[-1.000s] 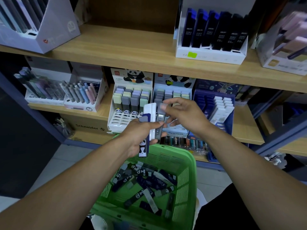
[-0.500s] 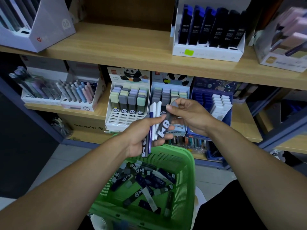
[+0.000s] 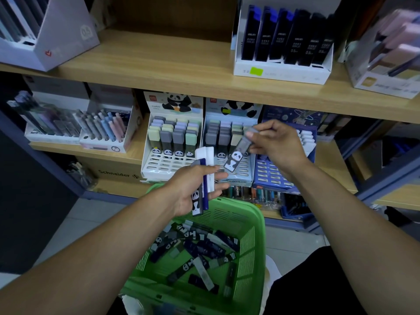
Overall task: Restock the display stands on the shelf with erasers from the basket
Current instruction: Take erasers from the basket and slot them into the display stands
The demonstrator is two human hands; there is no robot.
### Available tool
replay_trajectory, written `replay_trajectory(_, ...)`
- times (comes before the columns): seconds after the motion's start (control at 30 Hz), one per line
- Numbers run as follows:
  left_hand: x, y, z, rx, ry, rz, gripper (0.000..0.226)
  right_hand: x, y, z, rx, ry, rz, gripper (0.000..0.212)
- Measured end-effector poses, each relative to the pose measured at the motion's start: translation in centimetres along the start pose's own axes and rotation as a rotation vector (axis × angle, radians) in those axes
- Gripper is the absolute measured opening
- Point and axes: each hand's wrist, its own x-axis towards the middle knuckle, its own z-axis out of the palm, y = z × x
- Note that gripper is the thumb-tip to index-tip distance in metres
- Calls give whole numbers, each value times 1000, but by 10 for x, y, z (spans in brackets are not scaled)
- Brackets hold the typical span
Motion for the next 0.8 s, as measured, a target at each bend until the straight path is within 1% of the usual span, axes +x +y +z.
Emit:
replay_trajectory(0.1,2,-2,1,-2,-3,-1,26,2,5,-9,-69,95,-96,13)
replay_trajectory(0.17,2,-2,1,-5,-2,-1,24,5,8,-12,-144,119,-145,16)
replay_trajectory(0.23,2,-2,1,-2,3,4,23,8,11,-12,-206,112,-181,17)
replay_trajectory(0.4,4,-5,1,27,10,24,21,13,18,-8,-358,86,-245,10)
replay_trajectory(0.53,4,-5,0,13,26,34,19,14,17,-8,-461,59,-245,14)
replay_trajectory(0.7,2,-3,-1,-9,32,42,20,14,14,-10,-504,-11,-233,11)
replay_trajectory(0.8,1,-3,-1,-11,27,52,20,15,13,-12,-552,34,-232,7)
